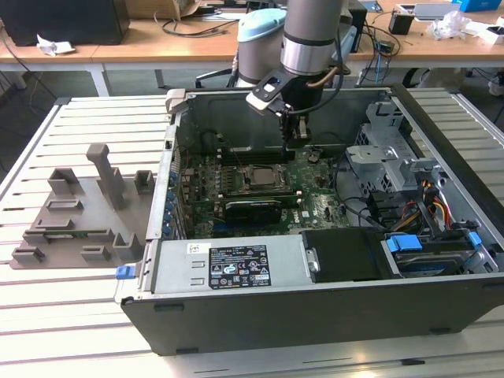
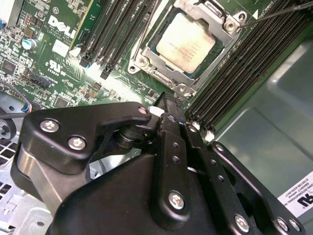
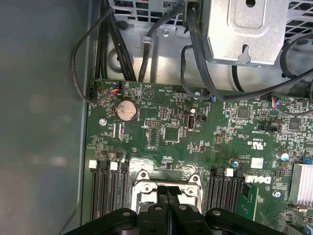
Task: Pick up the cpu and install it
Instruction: 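Close the cpu cover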
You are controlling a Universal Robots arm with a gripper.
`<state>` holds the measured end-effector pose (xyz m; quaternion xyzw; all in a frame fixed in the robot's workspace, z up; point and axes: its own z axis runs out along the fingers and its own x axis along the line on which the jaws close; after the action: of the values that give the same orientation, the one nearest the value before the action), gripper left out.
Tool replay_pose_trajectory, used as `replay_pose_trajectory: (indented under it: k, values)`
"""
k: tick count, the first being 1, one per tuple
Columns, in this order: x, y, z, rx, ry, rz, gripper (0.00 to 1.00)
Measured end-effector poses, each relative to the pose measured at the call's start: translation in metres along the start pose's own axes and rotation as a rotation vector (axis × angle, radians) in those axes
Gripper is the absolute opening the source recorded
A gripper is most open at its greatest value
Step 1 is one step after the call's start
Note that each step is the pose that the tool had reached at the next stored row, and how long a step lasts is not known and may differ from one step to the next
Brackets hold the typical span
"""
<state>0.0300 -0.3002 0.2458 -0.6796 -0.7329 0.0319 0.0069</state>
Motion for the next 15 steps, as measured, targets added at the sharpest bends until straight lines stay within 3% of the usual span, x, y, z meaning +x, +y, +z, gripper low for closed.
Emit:
replay_pose_trajectory:
  k: [5, 10, 12, 15]
  values:
    - [0.0004, -0.0037, 0.0016, 0.0, 0.0, 0.0, 0.11]
    - [0.0014, -0.0124, 0.0114, -0.0001, 0.0001, 0.0, 0.11]
    - [0.0027, -0.027, 0.0199, 0.0001, -0.0001, 0.0, 0.11]
    - [0.0041, -0.0408, 0.0275, 0.0, 0.0001, 0.0, 0.11]
